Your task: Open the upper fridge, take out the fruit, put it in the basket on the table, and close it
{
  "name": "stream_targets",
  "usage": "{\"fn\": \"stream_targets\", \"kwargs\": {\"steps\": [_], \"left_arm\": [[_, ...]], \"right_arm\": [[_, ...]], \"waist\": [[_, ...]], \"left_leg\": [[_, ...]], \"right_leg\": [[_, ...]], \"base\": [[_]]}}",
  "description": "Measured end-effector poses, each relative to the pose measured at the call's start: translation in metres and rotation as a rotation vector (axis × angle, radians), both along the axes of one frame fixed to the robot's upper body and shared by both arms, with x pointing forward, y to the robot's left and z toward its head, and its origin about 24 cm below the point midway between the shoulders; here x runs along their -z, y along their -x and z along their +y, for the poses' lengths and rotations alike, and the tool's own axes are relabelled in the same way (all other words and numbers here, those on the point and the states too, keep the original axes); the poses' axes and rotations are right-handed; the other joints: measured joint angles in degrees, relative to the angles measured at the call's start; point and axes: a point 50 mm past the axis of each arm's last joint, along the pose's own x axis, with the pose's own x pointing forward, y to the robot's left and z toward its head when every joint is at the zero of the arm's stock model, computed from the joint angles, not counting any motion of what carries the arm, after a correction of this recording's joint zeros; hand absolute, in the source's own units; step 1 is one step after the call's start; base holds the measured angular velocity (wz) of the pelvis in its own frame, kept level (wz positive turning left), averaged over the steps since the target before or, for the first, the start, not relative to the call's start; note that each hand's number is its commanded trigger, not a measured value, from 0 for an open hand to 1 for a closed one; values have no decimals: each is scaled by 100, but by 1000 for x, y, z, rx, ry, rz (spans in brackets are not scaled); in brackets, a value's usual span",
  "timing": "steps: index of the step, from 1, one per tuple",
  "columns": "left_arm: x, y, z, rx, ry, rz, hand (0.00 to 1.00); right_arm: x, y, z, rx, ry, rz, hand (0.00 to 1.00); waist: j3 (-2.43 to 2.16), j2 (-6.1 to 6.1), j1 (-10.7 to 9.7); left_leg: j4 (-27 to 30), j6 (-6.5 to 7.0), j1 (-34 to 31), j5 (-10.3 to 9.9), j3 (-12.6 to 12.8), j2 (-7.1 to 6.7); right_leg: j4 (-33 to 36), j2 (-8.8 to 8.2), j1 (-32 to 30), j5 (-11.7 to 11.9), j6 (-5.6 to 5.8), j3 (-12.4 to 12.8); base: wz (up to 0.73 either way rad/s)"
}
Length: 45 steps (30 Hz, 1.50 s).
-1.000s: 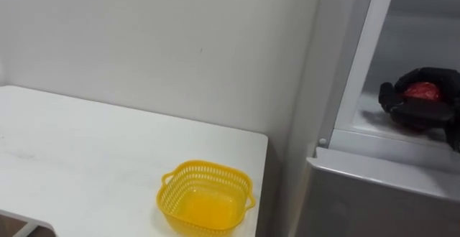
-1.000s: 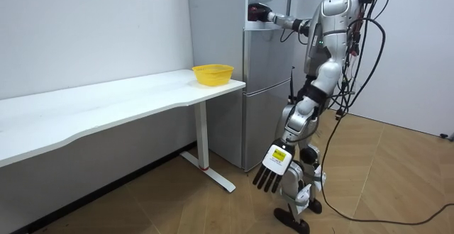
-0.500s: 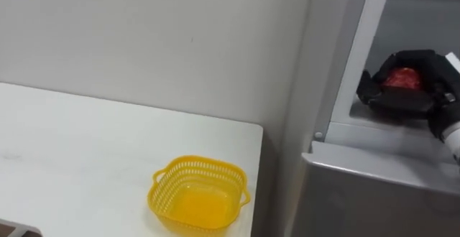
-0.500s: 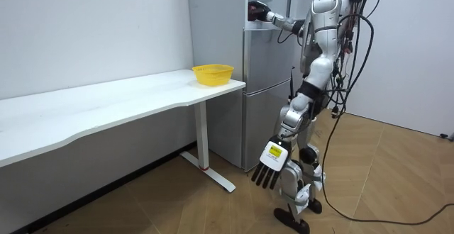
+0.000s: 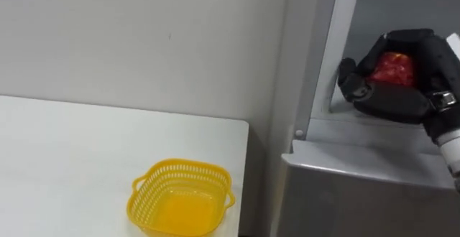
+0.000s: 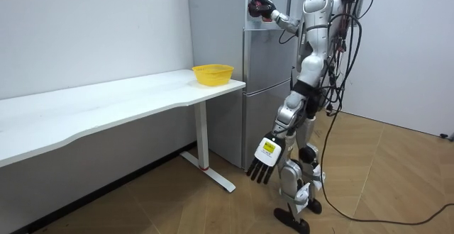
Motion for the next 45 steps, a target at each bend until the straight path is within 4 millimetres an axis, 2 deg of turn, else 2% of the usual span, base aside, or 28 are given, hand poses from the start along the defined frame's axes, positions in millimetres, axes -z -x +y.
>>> {"fn": "stream_targets", "kwargs": {"steps": [4, 11, 13, 16, 18, 23, 28, 31, 33, 35, 39, 42, 45], "left_arm": [[2, -2, -7, 5, 5, -28, 0], [4, 7, -10, -3, 15, -5, 0], [5, 9, -11, -5, 23, 2, 0], [7, 13, -14, -12, 37, 17, 0], [7, 12, -16, -8, 42, 9, 0], [10, 12, -22, -13, 59, 11, 0], [11, 9, -24, -10, 80, 6, 0], [12, 5, -24, 2, 84, 11, 0], [12, 2, -25, 3, 92, 10, 0], [12, 0, -26, 6, 97, 7, 0], [13, -1, -26, 9, 111, 5, 0], [12, 2, -23, 7, 104, 14, 0], [11, 3, -20, -10, 111, 12, 0]], "right_arm": [[-14, 16, 16, -87, -40, -120, 100], [-24, 34, 31, -178, -35, -223, 100], [-23, 42, 36, -209, -29, -247, 100], [-24, 50, 44, -254, -11, -285, 100], [-23, 52, 51, -265, 15, -305, 100], [-24, 61, 65, -306, 100, -340, 100], [-19, 61, 75, -281, 188, -345, 100], [-13, 58, 82, -258, 263, -336, 100], [-11, 57, 84, -234, 309, -330, 100], [-7, 55, 88, -235, 342, -310, 100], [4, 47, 92, -249, 419, -244, 100], [14, 36, 92, -223, 464, -181, 100], [20, 28, 87, -202, 485, -132, 100]], "waist": [[52, -5, -3], [55, 4, 21], [47, 33, 34], [33, 144, 35], [1, 221, 42], [-28, 263, 71], [-24, 177, 79], [-4, 76, 116], [36, -6, 241], [58, -44, 284], [71, -70, 414], [102, -146, 547], [86, -237, 602]], "left_leg": [[1, 1, -7, -1, 23, -11], [4, 9, -25, -12, 23, -16], [16, 9, -27, -13, 33, -14], [92, 17, -59, -23, 40, -15], [113, 18, -114, -23, 31, -20], [112, 5, -150, -5, 19, -19], [89, 3, -142, -2, 18, -18], [81, 3, -124, -2, -5, -20], [79, 4, -122, -5, -15, -21], [73, 5, -123, -7, -52, -27], [64, 8, -127, -8, -103, -34], [83, 5, -169, -8, -180, -33], [93, 3, -225, -4, -310, -62]], "right_leg": [[-2, -9, -1, 0, 0, 48], [17, -19, -11, 0, 1, 69], [23, -18, -12, 0, 1, 87], [33, -23, -13, 2, 0, 99], [33, -29, -44, 6, -6, 74], [24, -26, -73, 12, -17, 69], [19, -22, -69, 13, -18, 69], [24, -18, -49, 13, -17, 61], [24, -12, -46, 13, -17, 34], [23, -13, -38, 14, -15, -7], [23, -24, -31, 14, -13, -67], [18, -21, -35, 13, -12, -147], [9, -33, -41, 11, -9, -306]], "base": [[0], [0], [-2], [-1], [0], [0], [0], [2], [0], [8], [8], [13], [21]]}}
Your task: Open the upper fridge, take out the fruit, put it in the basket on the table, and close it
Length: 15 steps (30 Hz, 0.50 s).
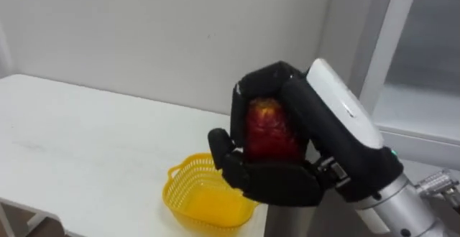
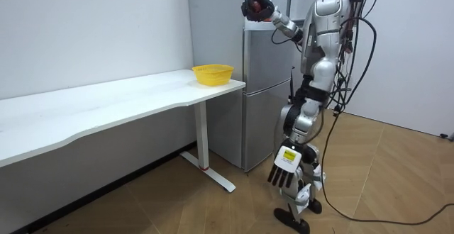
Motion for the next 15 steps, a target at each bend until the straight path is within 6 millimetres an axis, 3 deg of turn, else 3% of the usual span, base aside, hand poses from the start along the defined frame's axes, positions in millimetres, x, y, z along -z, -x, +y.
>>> {"fn": "stream_targets", "kwargs": {"steps": [4, 7, 9, 15], "left_arm": [[-1, 5, 3, 2, -5, 12, 0], [-4, 5, 11, 4, -28, 15, 0], [-5, 3, 14, 2, -35, 12, 0], [-7, 2, 21, 3, -53, 20, 0]], "right_arm": [[4, -16, -8, 49, 53, 31, 100], [7, -30, -15, 96, 90, 53, 100], [16, -41, -22, 138, 99, 105, 100], [38, -56, -40, 222, 115, 223, 100]], "waist": [[-12, -80, 101], [13, -183, 189], [54, -280, 299], [28, -582, 463]], "left_leg": [[27, 0, -24, 1, -107, -44], [49, 0, -25, 3, -167, -41], [65, -1, -40, 1, -195, -39], [135, 0, -252, 1, -401, -70]], "right_leg": [[-4, 2, 21, -2, 3, -123], [-3, -6, 58, -3, 5, -137], [-8, 0, 64, -7, 11, -144], [-18, 5, -47, -8, 14, -291]], "base": [[17], [18], [6], [16]]}}
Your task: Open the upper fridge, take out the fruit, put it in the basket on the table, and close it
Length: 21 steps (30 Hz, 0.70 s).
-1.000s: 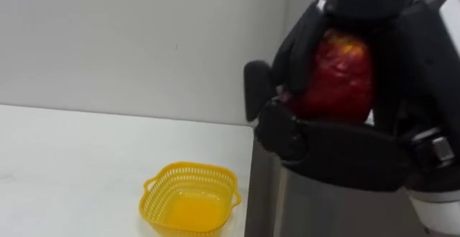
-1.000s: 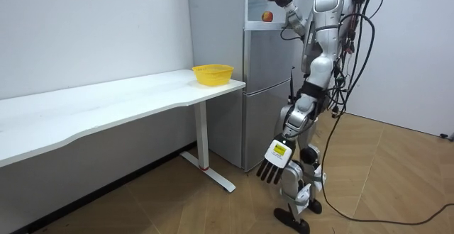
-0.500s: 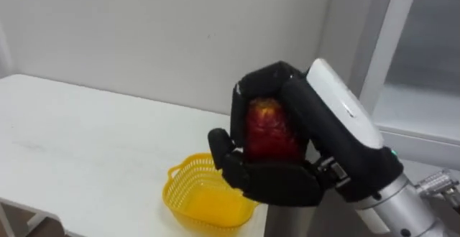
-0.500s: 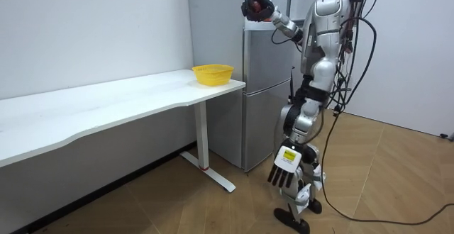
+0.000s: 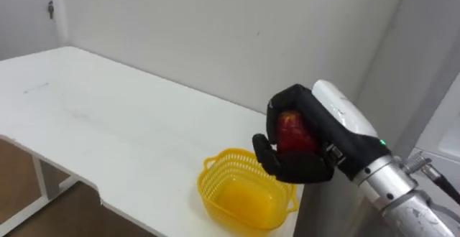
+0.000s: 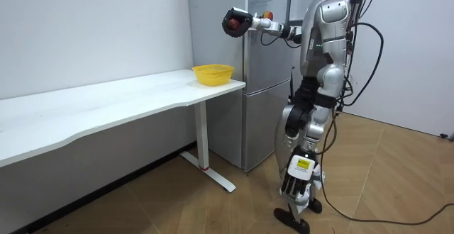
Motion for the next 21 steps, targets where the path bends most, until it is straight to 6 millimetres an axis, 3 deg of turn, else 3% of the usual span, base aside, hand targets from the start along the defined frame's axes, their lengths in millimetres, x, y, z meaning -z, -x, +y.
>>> {"fn": "stream_targets", "kwargs": {"steps": [7, 9, 11, 15, 21], "left_arm": [[-3, -5, 7, -3, -38, -3, 0], [-4, -9, 9, -1, -48, -10, 0], [-6, -11, 13, 2, -66, -13, 0], [-10, -26, 19, 25, -89, -44, 0], [-12, -32, 22, 39, -107, -41, 0]], "right_arm": [[19, -18, -14, 92, 32, 88, 100], [22, -26, -18, 99, -29, 138, 100], [25, -31, -20, 100, -76, 176, 100], [34, -43, -27, 154, -83, 233, 100], [62, -47, -38, 228, -79, 360, 100]], "waist": [[8, -197, 118], [39, -263, 135], [29, -326, 141], [43, -497, 242], [61, -592, 304]], "left_leg": [[81, -2, -160, -3, -79, -15], [92, -2, -181, -3, -75, -12], [95, -4, -199, -4, -74, -5], [220, -9, -374, -7, -74, -6], [424, -9, -677, -9, -221, -71]], "right_leg": [[8, -8, -66, 0, 0, -108], [6, -11, -70, 0, 0, -127], [10, -18, -83, 0, 0, -138], [21, -12, -176, 0, 0, -280], [10, -23, -326, 4, 5, -445]], "base": [[16], [7], [6], [8], [13]]}}
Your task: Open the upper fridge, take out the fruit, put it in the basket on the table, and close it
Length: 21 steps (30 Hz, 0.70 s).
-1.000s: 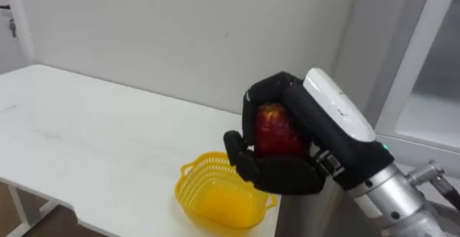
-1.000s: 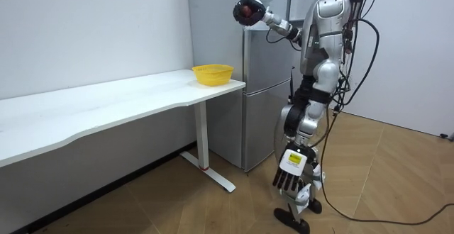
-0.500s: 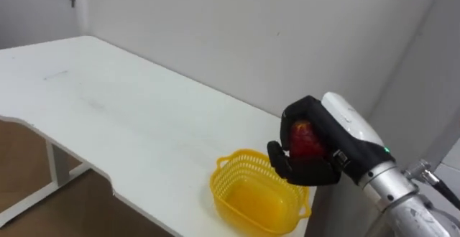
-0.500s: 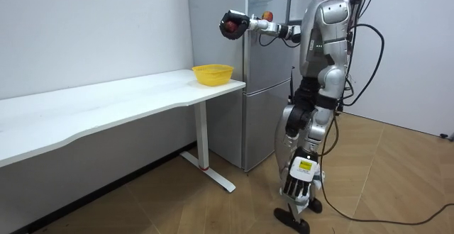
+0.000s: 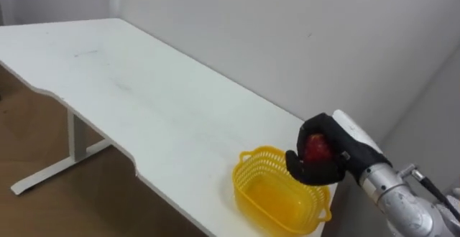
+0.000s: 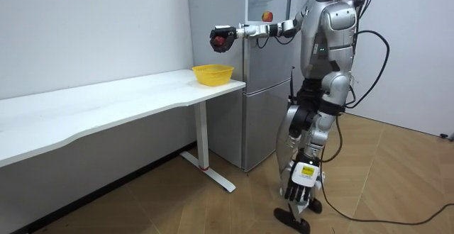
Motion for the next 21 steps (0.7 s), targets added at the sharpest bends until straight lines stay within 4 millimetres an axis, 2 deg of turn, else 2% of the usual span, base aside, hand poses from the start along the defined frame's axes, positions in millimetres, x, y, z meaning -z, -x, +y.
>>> {"fn": "stream_targets", "kwargs": {"steps": [4, 6, 9, 12, 14, 15, 17, 18, 19, 21], "left_arm": [[0, 1, 0, 28, -7, 20, 0], [0, 1, 0, 38, -14, 34, 0], [-1, -1, 2, 60, -29, 39, 0], [-1, -3, 1, 77, -40, 41, 0], [-1, -5, 1, 88, -51, 40, 0], [-1, -7, 1, 92, -53, 35, 0], [-2, -11, 1, 97, -55, 22, 0], [-3, -13, 1, 100, -57, 14, 0], [-3, -13, 1, 100, -58, 13, 0], [-4, -15, 2, 101, -74, 5, 0]], "right_arm": [[9, -1, -8, 46, -18, 42, 100], [10, -4, -10, 66, -31, 50, 100], [12, -5, -14, 96, -49, 49, 100], [13, -5, -16, 119, -70, 50, 100], [13, -5, -16, 126, -72, 45, 100], [13, -5, -17, 132, -68, 37, 100], [14, -5, -16, 136, -64, 33, 71], [14, -5, -15, 134, -62, 31, 6], [14, -5, -14, 132, -59, 30, 0], [14, -5, -13, 130, -56, 27, 0]], "waist": [[18, 19, 100], [66, 76, 140], [72, 85, 206], [107, 130, 250], [107, 140, 269], [88, 132, 271], [99, 153, 273], [105, 171, 281], [106, 177, 278], [102, 173, 274]], "left_leg": [[104, 1, -172, -1, -6, -2], [155, 0, -244, -2, -21, -6], [196, -5, -352, 2, -22, -1], [220, -6, -378, 1, -26, 0], [238, -6, -422, 1, -32, -2], [262, -5, -466, 2, -41, -3], [277, -5, -465, 2, -24, 0], [277, -5, -468, 2, -19, -1], [275, -5, -468, 1, -19, -2], [251, -4, -462, 1, -19, -4]], "right_leg": [[11, 0, -126, 7, 8, -6], [6, -1, -156, 7, 9, -71], [7, 1, -243, 8, 7, -157], [9, 2, -256, 8, 7, -165], [12, 2, -286, 9, 6, -183], [14, 1, -315, 11, 3, -213], [19, -2, -322, 13, 1, -214], [17, -3, -324, 13, 1, -212], [18, -5, -324, 13, 1, -214], [17, -8, -325, 13, 1, -250]], "base": [[5], [4], [0], [1], [2], [5], [2], [0], [-3], [0]]}}
